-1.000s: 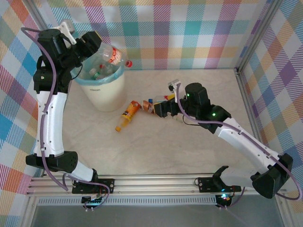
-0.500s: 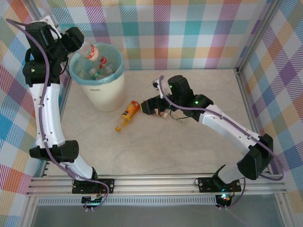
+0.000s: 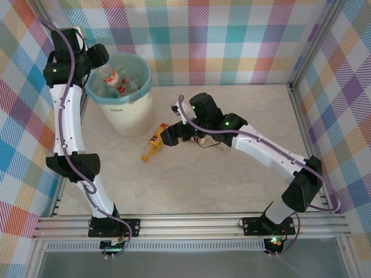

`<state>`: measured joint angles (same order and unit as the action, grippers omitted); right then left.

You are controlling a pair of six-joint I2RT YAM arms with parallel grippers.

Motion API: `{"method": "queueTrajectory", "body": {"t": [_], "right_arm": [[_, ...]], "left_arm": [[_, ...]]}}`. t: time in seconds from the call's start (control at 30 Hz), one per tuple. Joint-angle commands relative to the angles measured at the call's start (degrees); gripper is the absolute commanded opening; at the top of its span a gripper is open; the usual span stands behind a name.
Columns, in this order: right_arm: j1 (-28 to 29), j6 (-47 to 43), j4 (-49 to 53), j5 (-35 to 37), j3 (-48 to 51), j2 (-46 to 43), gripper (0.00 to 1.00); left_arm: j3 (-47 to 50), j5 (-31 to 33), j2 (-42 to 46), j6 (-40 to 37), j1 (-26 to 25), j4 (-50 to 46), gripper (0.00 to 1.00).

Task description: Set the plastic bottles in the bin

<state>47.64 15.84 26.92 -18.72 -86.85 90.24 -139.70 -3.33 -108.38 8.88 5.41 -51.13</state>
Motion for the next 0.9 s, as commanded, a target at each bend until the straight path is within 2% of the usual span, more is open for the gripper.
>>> {"method": "queueTrajectory", "body": {"t": [0.0,0.23,0.6,0.87], "right_arm": [[0.66,-0.14,1.03,-0.61,-1.48,0.79,0.88],[1.18,0.03,1.3,-0.79,-1.92,1.98,0.88],[2.2,0.32,2.0,-0.7,-1.92,3.3,0.88],[2.28,-0.27,3.38,-1.14,-3.26,4.77,0.88]], "left_arm": [[-3.49,0.18,-1.91,-1.42,0.73,4.07,0.29],[-5.5,-0.58,-7.45,-1.93,0.74,5.2,0.29],[-5.48,3.8,-12.94,-3.18,0.83,3.13,0.35],[-3.33,1.0,-17.39,-2.48,0.81,-0.31,0.41]]}}
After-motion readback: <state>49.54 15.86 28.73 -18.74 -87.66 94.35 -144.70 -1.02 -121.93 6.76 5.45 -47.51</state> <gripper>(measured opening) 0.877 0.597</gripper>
